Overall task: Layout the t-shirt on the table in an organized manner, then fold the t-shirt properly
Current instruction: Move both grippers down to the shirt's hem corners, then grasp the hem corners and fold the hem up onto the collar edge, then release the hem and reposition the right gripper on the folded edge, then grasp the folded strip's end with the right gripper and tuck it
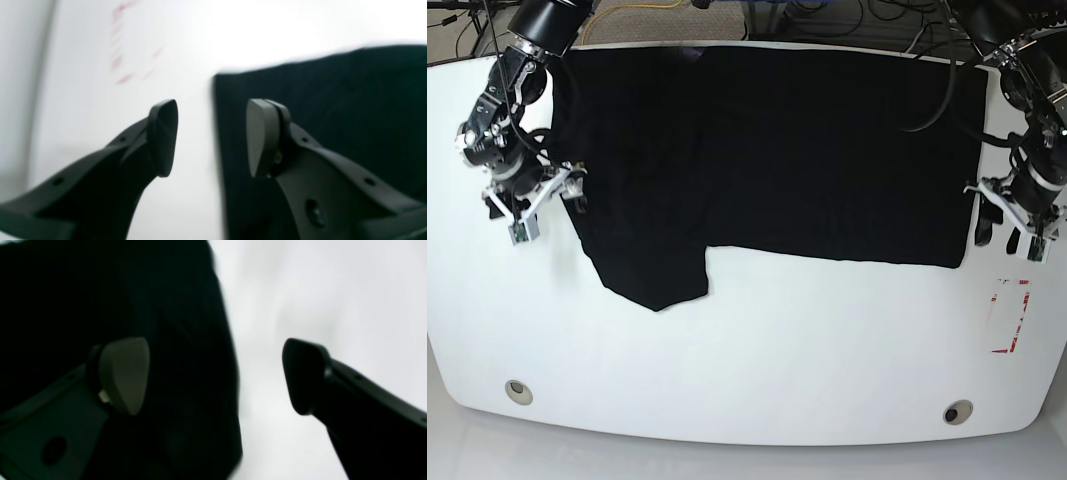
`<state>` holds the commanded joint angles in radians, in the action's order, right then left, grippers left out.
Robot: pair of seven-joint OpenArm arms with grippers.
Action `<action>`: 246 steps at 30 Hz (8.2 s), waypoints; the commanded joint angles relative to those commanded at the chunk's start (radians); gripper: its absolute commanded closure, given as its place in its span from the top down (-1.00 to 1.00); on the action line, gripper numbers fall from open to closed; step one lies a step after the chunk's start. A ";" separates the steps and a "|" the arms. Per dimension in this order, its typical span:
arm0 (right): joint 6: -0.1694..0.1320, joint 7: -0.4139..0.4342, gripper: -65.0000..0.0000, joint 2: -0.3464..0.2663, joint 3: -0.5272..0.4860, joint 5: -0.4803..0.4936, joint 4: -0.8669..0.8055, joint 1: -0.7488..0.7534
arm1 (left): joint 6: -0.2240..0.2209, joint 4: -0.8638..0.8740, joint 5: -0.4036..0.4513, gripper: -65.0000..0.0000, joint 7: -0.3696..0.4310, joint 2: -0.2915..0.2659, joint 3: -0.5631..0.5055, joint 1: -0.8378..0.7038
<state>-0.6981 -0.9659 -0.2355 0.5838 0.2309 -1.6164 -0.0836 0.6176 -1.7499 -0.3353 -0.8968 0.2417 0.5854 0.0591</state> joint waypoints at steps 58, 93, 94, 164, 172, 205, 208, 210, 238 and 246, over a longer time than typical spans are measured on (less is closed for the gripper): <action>0.000 0.253 -1.00 0.075 -0.175 -0.117 0.433 -0.170 | -0.034 0.827 0.241 -0.02 0.325 0.075 -0.181 0.270; 0.000 0.112 -1.00 0.094 -0.178 -0.124 0.181 -0.172 | 0.008 0.574 0.130 -1.00 0.298 0.075 -0.264 0.222; 0.000 0.103 -1.00 0.094 -0.178 -0.124 0.169 -0.172 | 0.008 0.568 0.130 -1.00 0.288 0.077 -0.264 0.219; 0.000 -0.187 -0.98 0.143 -0.026 -0.115 -0.405 0.381 | 0.081 -0.081 0.092 -1.00 0.112 0.052 0.032 -0.400; 0.000 -0.187 -0.02 0.150 -0.023 -0.115 -0.405 0.391 | 0.081 -0.081 0.092 -0.32 0.021 0.057 0.014 -0.427; 0.000 -0.094 0.48 0.124 -0.029 0.029 -0.071 0.146 | 0.081 -0.130 0.084 0.02 0.002 0.052 0.057 -0.379; 0.000 -0.091 0.48 0.124 -0.029 0.029 -0.044 0.130 | 0.081 -0.130 0.084 0.02 0.002 0.052 0.057 -0.379; 0.000 -0.091 0.48 0.127 -0.029 0.029 -0.034 0.124 | 0.081 -0.130 0.084 0.02 0.002 0.052 0.057 -0.379; 0.000 -0.184 -0.91 0.164 -0.031 0.399 -0.298 0.221 | 0.081 -0.126 0.086 0.02 0.002 0.049 0.049 -0.381; 0.000 -0.273 -0.91 0.124 -0.031 0.717 -0.342 0.333 | 0.081 -0.124 0.091 0.02 0.002 0.049 0.049 -0.381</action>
<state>-0.6981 -1.2390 -0.1112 0.5531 0.9475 -1.9586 0.2493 0.6981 -1.8742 -0.2447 -0.8953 0.2908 0.6345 -0.3214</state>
